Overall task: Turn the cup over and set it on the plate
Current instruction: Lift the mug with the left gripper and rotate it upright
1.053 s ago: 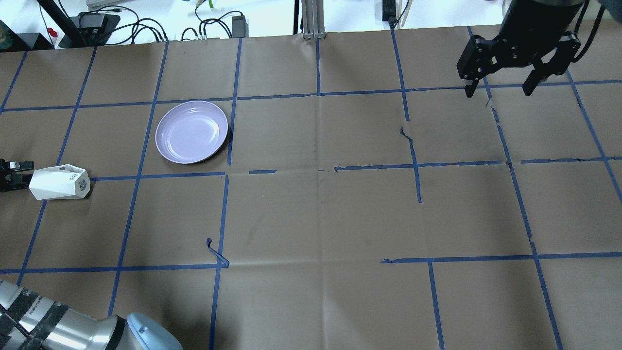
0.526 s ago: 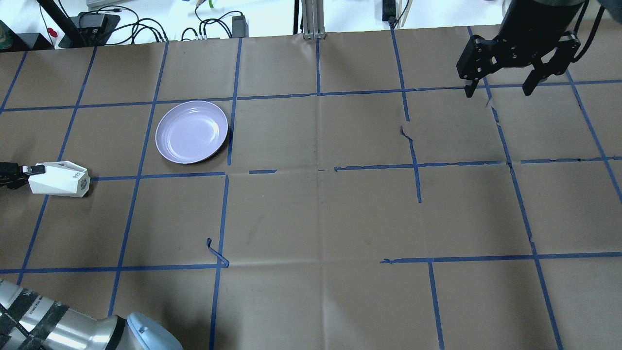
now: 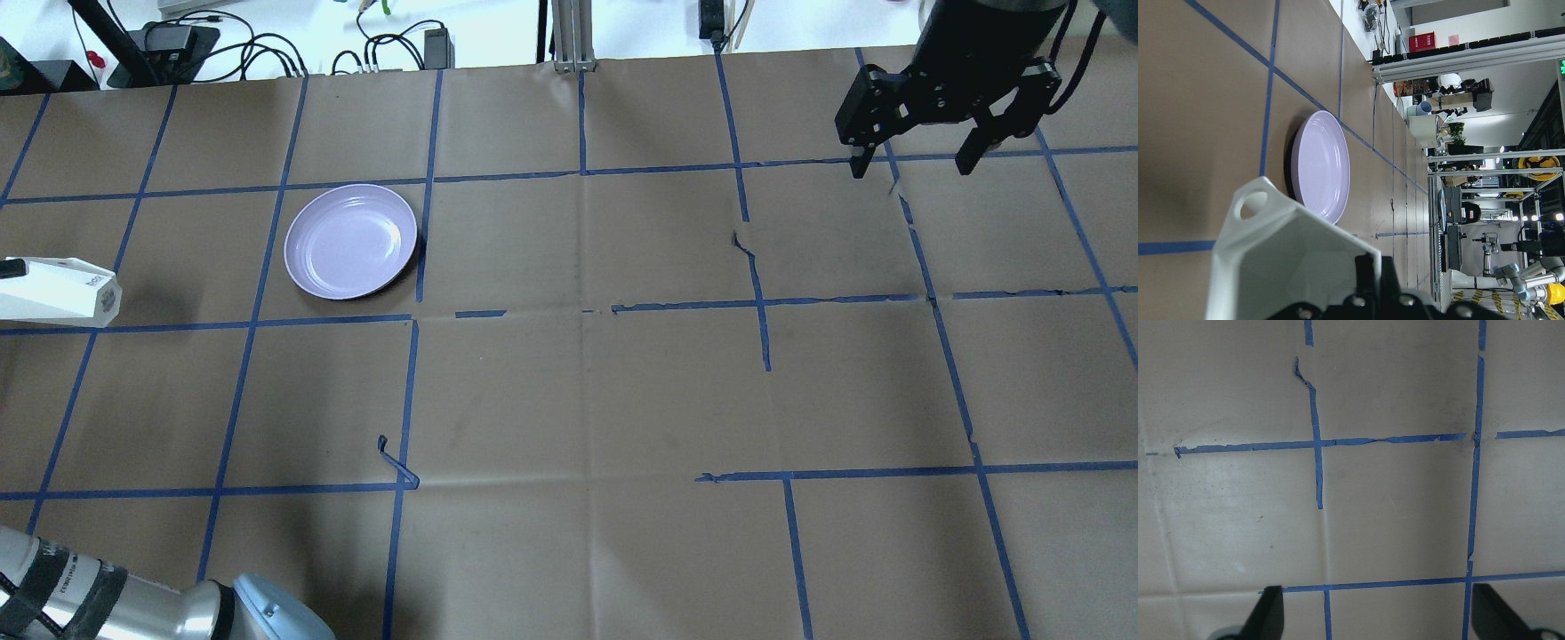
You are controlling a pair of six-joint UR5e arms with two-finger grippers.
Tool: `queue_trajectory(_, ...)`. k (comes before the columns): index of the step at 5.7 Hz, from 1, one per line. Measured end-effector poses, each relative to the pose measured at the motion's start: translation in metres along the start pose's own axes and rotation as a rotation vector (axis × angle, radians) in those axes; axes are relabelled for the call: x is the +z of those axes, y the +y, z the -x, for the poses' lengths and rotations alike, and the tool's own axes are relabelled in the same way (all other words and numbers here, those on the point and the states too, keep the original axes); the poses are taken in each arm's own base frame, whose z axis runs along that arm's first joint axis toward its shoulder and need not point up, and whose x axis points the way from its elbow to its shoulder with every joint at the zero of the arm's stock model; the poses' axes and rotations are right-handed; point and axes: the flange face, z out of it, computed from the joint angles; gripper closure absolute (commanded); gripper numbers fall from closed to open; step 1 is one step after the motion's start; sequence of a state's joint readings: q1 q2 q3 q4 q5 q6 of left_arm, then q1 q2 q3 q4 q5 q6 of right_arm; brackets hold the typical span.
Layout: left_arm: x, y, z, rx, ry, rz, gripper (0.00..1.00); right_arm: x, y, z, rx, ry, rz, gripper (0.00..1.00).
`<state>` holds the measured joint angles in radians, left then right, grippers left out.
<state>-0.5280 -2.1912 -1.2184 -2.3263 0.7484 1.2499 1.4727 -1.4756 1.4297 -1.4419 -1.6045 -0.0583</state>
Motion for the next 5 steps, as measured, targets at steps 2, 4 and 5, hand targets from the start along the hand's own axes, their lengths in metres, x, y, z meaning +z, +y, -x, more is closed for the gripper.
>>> queue_trajectory(2,0.014,-0.009,-0.093,0.009,-0.112,0.007,1.00,0.000,0.000,0.000,0.000,0.000,0.000,0.00)
queue_trajectory(4,0.093,-0.051,-0.185,0.056,-0.423,0.054,1.00,0.000,0.000,0.000,0.000,0.000,0.000,0.00)
queue_trajectory(5,0.157,-0.067,-0.230,0.100,-0.605,0.083,1.00,0.000,0.000,0.000,0.000,0.000,0.000,0.00)
